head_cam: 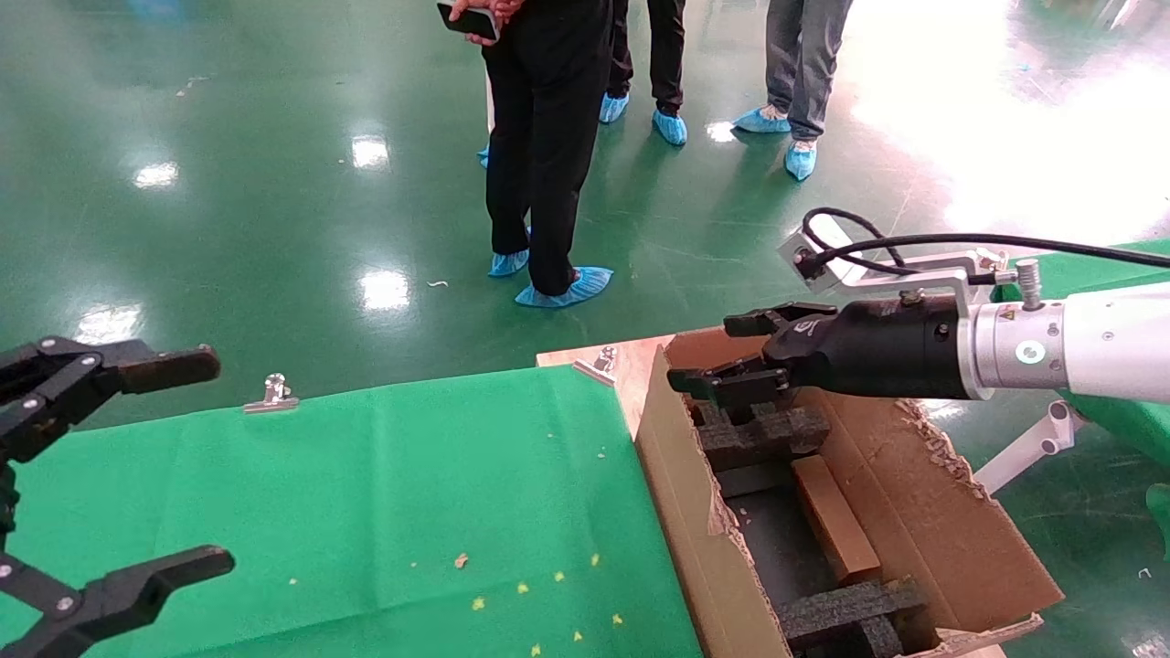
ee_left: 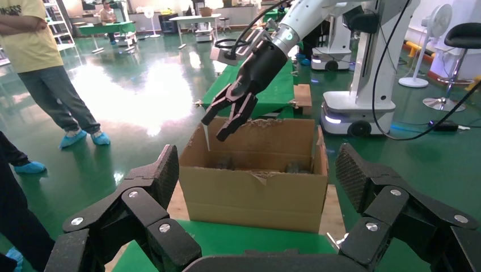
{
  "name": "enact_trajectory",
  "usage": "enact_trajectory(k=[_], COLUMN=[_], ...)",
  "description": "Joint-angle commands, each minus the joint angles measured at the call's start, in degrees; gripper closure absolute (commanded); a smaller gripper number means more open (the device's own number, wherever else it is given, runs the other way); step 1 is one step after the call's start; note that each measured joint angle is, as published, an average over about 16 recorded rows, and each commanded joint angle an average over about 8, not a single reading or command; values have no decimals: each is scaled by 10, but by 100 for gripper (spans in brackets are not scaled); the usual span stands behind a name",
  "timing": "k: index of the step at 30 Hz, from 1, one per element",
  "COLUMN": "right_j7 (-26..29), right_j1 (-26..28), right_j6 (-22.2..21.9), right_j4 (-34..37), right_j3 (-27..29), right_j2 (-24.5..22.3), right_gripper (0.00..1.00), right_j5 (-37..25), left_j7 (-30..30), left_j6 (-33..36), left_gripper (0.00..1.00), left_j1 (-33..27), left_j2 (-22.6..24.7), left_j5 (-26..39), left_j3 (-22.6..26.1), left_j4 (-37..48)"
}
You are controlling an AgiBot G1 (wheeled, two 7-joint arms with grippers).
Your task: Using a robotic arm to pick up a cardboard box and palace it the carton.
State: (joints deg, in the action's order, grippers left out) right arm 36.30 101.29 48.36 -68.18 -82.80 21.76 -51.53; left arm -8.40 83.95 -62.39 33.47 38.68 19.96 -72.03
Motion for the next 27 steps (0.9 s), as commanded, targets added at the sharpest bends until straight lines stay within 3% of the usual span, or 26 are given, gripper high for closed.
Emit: enact_trajectory(k=[1, 9, 27], right_j7=[-5, -11, -82], right_j1=[-2, -17, -128], right_j6=[7, 17, 121], right_j4=[-1, -1, -16], right_j3=[3, 28, 214], right_j2=[-1, 5, 42], right_gripper=[0, 0, 0], right_j5=[11, 6, 32], left_j7=[0, 0, 0], left_j6=[0, 0, 0], left_gripper=[0, 0, 0], left_j1=[0, 0, 0], left_j2=[0, 0, 0], left_j5=[0, 0, 0], left_j3=[0, 0, 0], left_j4=[0, 0, 0])
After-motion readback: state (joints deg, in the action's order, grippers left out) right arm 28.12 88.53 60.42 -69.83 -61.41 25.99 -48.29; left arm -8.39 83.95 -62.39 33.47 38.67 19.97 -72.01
